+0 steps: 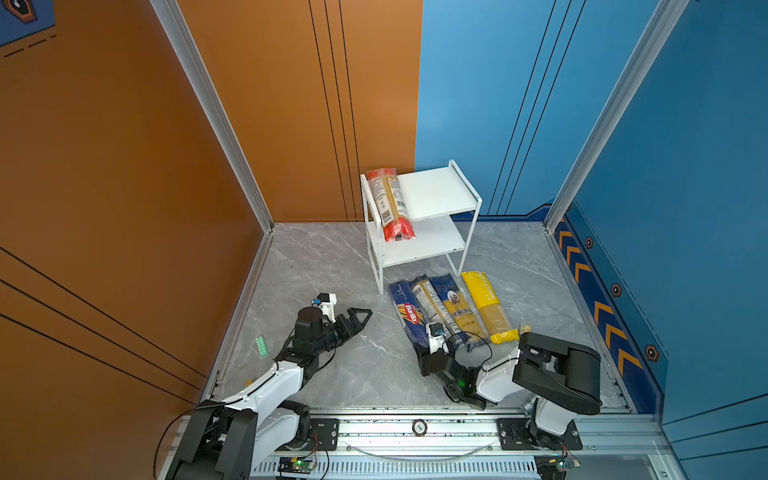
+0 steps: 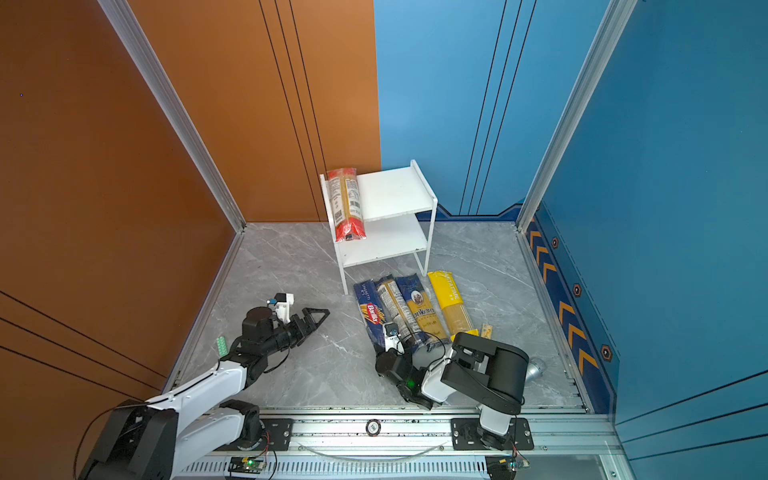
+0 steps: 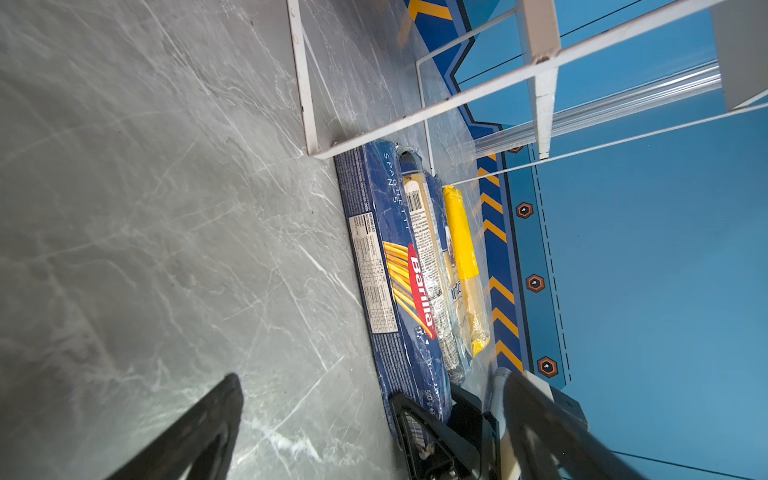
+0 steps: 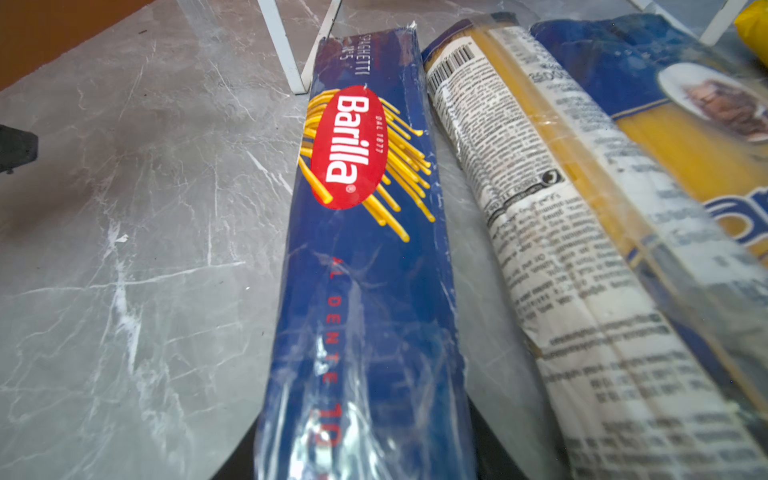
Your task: Place and organize the pasta boxes and bags onto the shelf
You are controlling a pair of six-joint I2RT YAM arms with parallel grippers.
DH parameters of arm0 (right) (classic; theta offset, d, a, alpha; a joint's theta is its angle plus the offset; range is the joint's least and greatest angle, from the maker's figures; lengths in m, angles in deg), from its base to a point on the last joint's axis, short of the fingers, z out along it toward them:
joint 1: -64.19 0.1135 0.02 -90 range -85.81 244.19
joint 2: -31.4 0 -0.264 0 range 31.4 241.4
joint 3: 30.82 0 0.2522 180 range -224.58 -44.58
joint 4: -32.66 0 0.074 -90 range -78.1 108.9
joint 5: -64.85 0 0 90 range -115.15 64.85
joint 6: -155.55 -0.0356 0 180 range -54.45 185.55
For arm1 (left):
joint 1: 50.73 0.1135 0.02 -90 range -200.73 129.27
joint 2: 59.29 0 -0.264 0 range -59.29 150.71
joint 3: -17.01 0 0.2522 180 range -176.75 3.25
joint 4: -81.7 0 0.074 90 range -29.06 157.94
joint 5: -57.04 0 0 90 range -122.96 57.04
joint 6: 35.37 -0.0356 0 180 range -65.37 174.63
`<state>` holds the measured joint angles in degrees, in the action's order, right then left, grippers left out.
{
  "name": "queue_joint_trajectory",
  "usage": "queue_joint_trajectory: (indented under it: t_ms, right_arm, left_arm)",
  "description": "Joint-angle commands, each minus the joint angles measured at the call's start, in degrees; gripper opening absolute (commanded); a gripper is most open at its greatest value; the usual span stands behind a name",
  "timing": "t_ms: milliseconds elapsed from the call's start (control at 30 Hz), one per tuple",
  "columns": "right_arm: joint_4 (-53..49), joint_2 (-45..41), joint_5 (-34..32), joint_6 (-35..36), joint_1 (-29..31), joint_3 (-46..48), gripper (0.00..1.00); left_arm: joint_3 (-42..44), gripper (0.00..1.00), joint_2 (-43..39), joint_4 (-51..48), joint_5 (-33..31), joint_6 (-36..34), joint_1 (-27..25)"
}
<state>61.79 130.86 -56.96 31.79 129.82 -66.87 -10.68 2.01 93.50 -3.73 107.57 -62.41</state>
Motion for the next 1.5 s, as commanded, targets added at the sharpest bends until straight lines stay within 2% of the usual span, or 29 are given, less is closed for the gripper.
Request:
queue_joint_trajectory:
  t_ms: [0, 600, 900, 1167, 1467]
  right_arm:
    - [-26.15, 2.01, 8.8, -1.09, 1.11, 2.0, 0.33]
    - [-36.79, -10.18, 7.69, 2.0, -0.01, -0.48, 0.13]
    - [-41.36, -14.8, 10.54, 3.77, -2.47, -2.07, 0.01]
    - [-40.08, -16.97, 16.54, 5.53, -5.58, -1.52, 0.0]
    - [-42.8, -24.52, 17.94, 5.5, -8.82, -0.93, 0.0]
  left_arm:
    - [1.02, 0.98, -0.26, 0.37, 1.27, -0.43, 0.61]
    - [1.29, 0.98, -0.47, 0.37, 1.53, -0.43, 0.96]
    - [1.28, 0.98, -0.24, 0.37, 1.44, -0.48, 0.98]
    - [1.3, 0.98, -0.27, 0.37, 1.47, -0.52, 0.96]
    - [0.98, 0.98, 0.31, 0.37, 1.51, -0.58, 0.98]
